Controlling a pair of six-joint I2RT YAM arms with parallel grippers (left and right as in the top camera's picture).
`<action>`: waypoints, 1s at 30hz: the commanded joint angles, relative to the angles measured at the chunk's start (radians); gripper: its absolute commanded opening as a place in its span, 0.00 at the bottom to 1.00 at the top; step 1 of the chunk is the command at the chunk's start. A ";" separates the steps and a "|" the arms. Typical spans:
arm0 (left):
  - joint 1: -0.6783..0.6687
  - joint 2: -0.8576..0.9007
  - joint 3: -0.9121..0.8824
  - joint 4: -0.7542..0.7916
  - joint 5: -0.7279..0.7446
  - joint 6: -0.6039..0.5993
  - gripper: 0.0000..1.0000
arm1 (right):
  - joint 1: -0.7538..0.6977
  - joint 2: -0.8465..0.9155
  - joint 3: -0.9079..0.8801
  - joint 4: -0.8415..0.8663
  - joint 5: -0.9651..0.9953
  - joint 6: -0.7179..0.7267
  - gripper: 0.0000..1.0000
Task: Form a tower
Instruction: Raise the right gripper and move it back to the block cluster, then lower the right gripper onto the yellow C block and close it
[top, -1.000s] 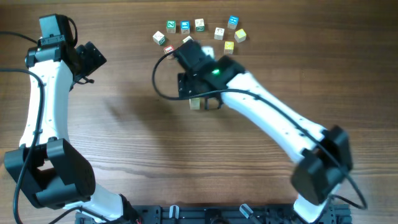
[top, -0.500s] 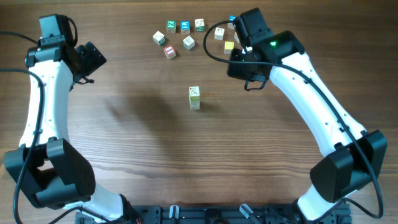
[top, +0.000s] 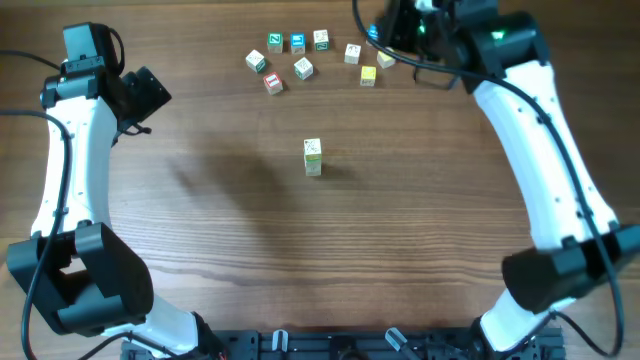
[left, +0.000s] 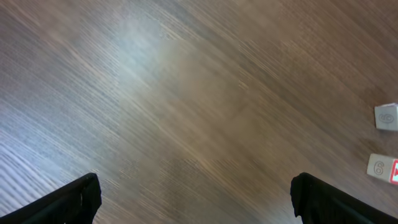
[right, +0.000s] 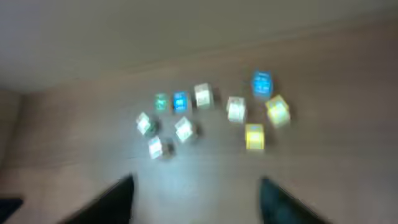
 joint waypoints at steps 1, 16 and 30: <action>0.003 -0.019 0.013 0.003 -0.009 0.011 1.00 | 0.002 0.114 0.008 0.120 0.100 -0.092 0.69; 0.003 -0.019 0.013 0.003 -0.009 0.011 1.00 | -0.034 0.463 0.008 0.285 0.249 -0.072 1.00; 0.003 -0.019 0.013 0.004 -0.009 0.011 1.00 | -0.063 0.577 0.008 0.386 0.249 -0.020 0.99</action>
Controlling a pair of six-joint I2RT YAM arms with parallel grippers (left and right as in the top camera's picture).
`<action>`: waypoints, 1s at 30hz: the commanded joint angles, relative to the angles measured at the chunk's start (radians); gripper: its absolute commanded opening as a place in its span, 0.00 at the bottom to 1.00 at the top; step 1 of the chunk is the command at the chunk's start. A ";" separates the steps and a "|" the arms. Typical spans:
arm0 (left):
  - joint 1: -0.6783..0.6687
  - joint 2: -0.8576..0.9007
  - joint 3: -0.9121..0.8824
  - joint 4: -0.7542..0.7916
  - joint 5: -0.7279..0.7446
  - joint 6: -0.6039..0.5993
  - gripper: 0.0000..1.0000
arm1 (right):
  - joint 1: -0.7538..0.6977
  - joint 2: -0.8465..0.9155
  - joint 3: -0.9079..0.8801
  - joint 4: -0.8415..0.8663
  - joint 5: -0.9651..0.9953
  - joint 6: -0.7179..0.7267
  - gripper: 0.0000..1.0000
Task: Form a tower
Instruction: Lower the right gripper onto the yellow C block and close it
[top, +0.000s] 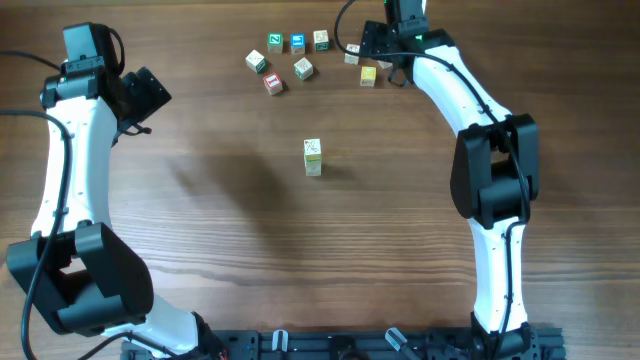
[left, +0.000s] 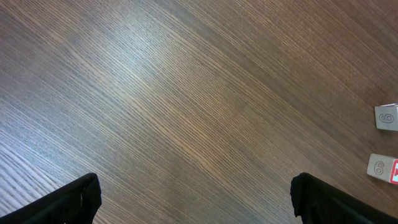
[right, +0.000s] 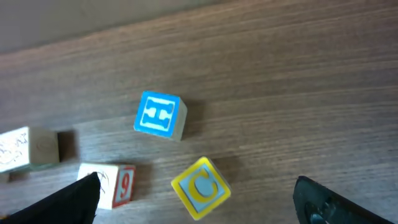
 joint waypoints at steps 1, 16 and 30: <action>0.003 -0.019 0.013 0.002 -0.009 0.011 1.00 | -0.007 0.055 0.007 0.013 0.018 0.036 0.99; 0.003 -0.019 0.013 0.002 -0.009 0.011 1.00 | -0.009 0.086 -0.004 0.019 0.018 0.025 0.65; 0.003 -0.019 0.013 0.002 -0.009 0.012 1.00 | -0.009 0.087 -0.004 0.014 0.017 -0.253 0.57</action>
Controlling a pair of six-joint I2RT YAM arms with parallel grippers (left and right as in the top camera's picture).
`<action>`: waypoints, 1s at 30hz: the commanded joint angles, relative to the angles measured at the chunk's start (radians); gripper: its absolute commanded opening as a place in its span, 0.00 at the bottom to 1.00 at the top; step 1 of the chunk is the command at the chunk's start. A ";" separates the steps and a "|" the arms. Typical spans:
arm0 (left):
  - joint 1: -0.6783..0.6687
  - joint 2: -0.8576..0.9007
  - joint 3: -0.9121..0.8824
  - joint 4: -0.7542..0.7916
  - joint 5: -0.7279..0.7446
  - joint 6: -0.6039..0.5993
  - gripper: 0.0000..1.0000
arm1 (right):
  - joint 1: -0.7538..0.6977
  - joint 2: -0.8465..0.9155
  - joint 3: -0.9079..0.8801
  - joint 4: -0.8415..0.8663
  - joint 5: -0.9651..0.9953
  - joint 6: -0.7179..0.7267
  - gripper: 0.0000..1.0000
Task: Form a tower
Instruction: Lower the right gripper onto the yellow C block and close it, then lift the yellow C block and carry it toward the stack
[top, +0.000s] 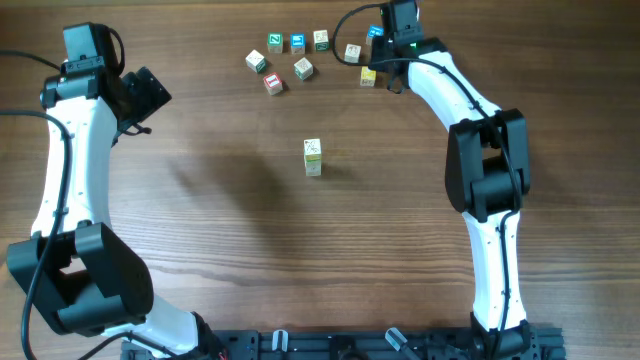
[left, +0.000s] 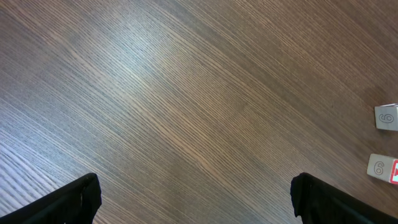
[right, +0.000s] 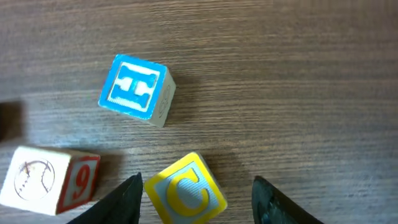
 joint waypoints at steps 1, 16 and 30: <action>0.003 -0.019 0.013 0.002 -0.010 0.011 1.00 | -0.006 0.018 -0.003 -0.001 0.013 -0.146 0.57; 0.003 -0.019 0.013 0.002 -0.010 0.011 1.00 | -0.010 0.012 -0.003 -0.008 -0.054 -0.188 0.22; 0.003 -0.019 0.013 0.002 -0.010 0.011 1.00 | -0.010 -0.276 -0.003 -0.226 -0.101 -0.188 0.11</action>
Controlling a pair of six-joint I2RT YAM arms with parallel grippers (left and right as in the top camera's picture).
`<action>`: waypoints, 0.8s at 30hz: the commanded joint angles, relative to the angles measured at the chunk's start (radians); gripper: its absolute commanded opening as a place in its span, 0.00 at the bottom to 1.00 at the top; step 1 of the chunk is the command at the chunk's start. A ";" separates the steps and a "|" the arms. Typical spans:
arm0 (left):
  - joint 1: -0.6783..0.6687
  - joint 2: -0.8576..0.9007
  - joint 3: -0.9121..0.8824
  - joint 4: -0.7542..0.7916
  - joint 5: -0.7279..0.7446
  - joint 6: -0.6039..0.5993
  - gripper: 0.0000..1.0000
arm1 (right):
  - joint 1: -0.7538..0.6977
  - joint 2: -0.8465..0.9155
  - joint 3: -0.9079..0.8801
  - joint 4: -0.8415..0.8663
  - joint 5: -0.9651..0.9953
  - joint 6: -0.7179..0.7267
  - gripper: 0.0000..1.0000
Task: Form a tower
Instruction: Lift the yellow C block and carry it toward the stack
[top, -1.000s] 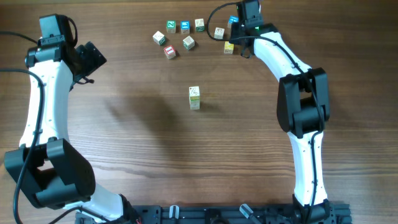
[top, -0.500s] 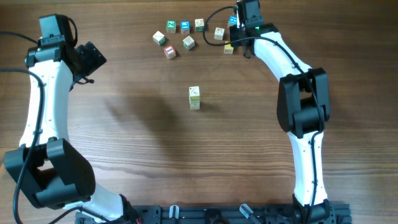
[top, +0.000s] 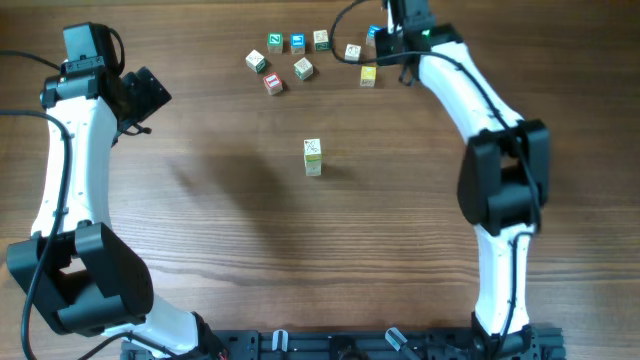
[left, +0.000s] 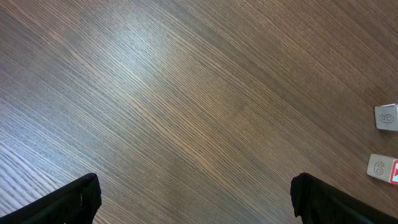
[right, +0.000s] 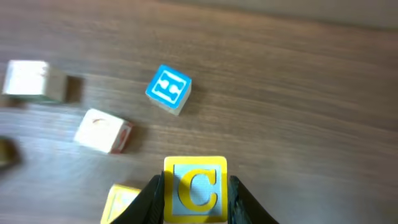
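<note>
A short tower (top: 313, 157) of two stacked blocks stands mid-table. My right gripper (right: 196, 193) is shut on a yellow block (right: 196, 188) with a letter C, held above the table at the back right. Below it lie a blue block (right: 168, 89), a white-and-red block (right: 101, 130) and another yellow block (right: 123, 204). My left gripper (left: 199, 205) hangs open over bare wood at the far left, nothing between its fingers (left: 74, 199).
Several loose blocks (top: 283, 58) lie in a cluster along the back edge, left of the right gripper. Two white blocks (left: 385, 116) show at the right edge of the left wrist view. The wooden table (top: 200, 230) spreads between tower and arms.
My right gripper, open around the yellow C block on the table, has shut on it and holds it higher; the neighbouring blocks look smaller below. The left arm has not moved.
My right gripper was open high above the back cluster. Then it was low over the blue and yellow C blocks, then had its fingers either side of the C block. Now it holds that block off the table. The tower and left arm stayed unchanged.
</note>
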 joint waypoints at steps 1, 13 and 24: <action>0.003 -0.019 0.013 0.002 -0.010 0.011 1.00 | -0.008 -0.109 0.003 -0.109 -0.093 0.016 0.11; 0.003 -0.019 0.013 0.002 -0.010 0.011 1.00 | -0.006 -0.100 0.001 -0.582 -0.293 0.170 0.14; 0.003 -0.019 0.013 0.002 -0.010 0.011 1.00 | 0.076 -0.100 0.001 -0.619 -0.292 0.226 0.14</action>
